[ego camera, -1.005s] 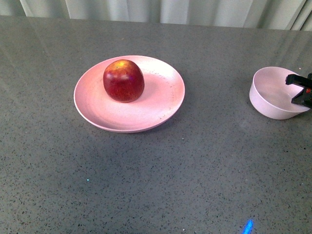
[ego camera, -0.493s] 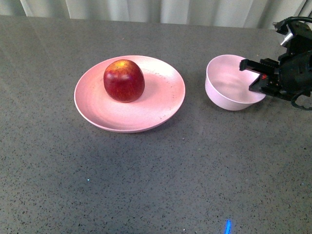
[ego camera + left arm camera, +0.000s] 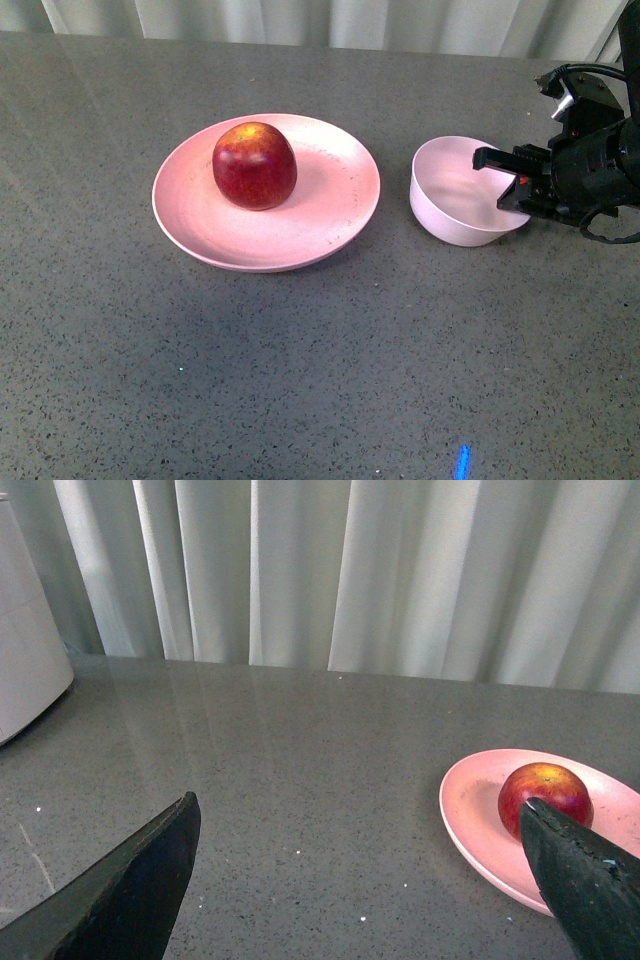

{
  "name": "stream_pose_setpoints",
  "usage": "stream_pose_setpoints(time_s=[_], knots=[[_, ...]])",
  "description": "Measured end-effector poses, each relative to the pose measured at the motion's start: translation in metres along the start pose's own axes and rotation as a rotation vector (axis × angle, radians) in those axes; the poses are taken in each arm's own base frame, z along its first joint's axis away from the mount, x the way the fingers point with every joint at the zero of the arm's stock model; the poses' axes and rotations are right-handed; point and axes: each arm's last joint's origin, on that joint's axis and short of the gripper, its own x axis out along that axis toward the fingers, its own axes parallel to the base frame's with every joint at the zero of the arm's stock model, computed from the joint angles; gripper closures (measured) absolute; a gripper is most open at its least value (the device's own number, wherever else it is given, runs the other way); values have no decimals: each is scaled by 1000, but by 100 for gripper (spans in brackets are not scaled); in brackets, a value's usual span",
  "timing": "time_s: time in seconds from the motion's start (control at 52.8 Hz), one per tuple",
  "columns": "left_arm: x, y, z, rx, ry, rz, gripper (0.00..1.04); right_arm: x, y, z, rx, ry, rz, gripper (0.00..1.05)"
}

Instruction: Move apple from plate to bowl

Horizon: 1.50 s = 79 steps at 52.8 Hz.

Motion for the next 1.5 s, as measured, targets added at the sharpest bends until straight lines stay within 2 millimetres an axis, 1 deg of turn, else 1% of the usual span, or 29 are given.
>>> stream_pose_setpoints(time_s=[0.057, 0.152, 0.19, 0.209, 0.265, 0.284, 0.322, 0.341, 0.398, 0.436, 0.531, 0.55, 0.588, 0.607, 0.626, 0.664, 0.739, 0.815, 0.834, 0.967, 1.043, 1.1, 1.194, 1.498], knots=[[0, 0, 0, 0, 0, 0, 9, 0, -1, 0, -2, -2, -1, 96], [0, 0, 0, 0, 0, 0, 9, -2, -3, 4, -2, -24, 28, 79], [0, 0, 0, 0, 0, 0, 9, -6, -4, 6, -1, -39, 43, 72], [0, 0, 0, 0, 0, 0, 9, -10, -4, 9, 0, -54, 53, 67], [0, 0, 0, 0, 0, 0, 9, -17, -4, 14, -1, -81, 68, 60], [0, 0, 0, 0, 0, 0, 9, -21, -4, 17, -1, -96, 76, 55], [0, 0, 0, 0, 0, 0, 9, -26, -3, 20, -1, -113, 86, 53], [0, 0, 0, 0, 0, 0, 9, -33, -3, 24, -2, -138, 100, 47], [0, 0, 0, 0, 0, 0, 9, -48, -1, 32, -4, -188, 142, 37], [0, 0, 0, 0, 0, 0, 9, -61, 1, 36, -5, -233, 180, 28], [0, 0, 0, 0, 0, 0, 9, -91, 4, 36, -10, -332, 262, 8], [0, 0, 0, 0, 0, 0, 9, -95, 4, 35, -10, -346, 273, 7], [0, 0, 0, 0, 0, 0, 9, -104, 5, 29, -29, -397, 255, 11], [0, 0, 0, 0, 0, 0, 9, -107, 5, 26, -47, -467, 211, 14], [0, 0, 0, 0, 0, 0, 9, -113, 4, 21, -83, -579, 149, 19], [0, 0, 0, 0, 0, 0, 9, -123, 1, 10, -121, -704, 41, 26], [0, 0, 0, 0, 0, 0, 9, -143, -6, -14, -160, -826, -44, 38], [0, 0, 0, 0, 0, 0, 9, -163, -11, -33, -191, -873, -62, 52], [0, 0, 0, 0, 0, 0, 9, -168, -13, -38, -197, -880, -66, 57], [0, 0, 0, 0, 0, 0, 9, -180, -22, -65, -217, -852, -80, 87], [0, 0, 0, 0, 0, 0, 9, -187, -28, -76, -229, -854, -68, 103], [0, 0, 0, 0, 0, 0, 9, -190, -33, -81, -232, -876, -70, 103], [0, 0, 0, 0, 0, 0, 9, -191, -38, -92, -223, -853, -90, 103], [0, 0, 0, 0, 0, 0, 9, -209, -39, -112, -225, -854, -86, 103]])
